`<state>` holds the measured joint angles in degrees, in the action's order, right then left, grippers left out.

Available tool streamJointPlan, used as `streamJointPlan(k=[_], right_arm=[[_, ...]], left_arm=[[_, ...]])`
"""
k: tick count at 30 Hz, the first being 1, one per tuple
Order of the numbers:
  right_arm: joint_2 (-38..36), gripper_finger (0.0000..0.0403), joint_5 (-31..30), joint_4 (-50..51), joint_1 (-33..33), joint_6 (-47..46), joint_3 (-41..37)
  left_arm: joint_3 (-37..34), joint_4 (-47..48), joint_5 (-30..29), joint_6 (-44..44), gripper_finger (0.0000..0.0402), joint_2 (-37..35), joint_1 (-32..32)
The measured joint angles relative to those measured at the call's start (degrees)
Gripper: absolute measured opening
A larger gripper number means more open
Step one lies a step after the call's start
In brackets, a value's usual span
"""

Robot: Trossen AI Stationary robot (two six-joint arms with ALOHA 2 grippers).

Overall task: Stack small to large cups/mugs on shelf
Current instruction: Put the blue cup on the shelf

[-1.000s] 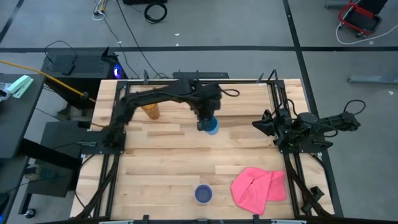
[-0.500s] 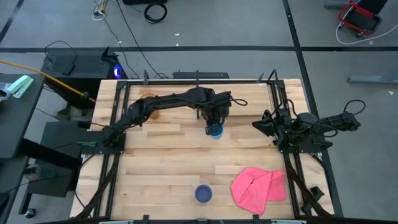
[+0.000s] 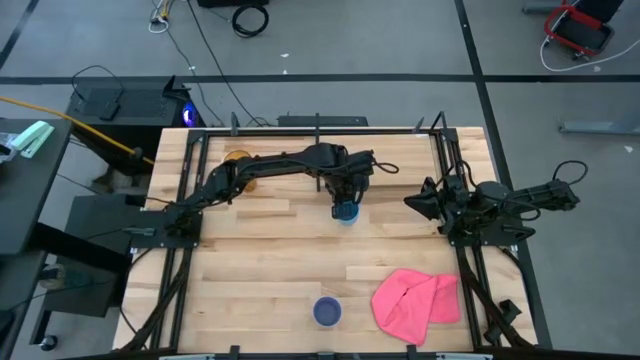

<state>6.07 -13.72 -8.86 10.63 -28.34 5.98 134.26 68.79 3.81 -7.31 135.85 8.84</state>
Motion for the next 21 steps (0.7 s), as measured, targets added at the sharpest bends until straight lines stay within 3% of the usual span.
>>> streamJointPlan(k=[16,21], right_arm=[[0.2,0.0050,0.0,0.3,0.0,-0.2,0.0],[0.3,0.0050,0.0,0.5,0.0,-0.2,0.0]], left_arm=[[-1.5,-1.6,0.7,0.4,0.0010,1.6,-0.1],[-1.5,-1.0,0.6,0.6,0.0028,2.4,-0.1]])
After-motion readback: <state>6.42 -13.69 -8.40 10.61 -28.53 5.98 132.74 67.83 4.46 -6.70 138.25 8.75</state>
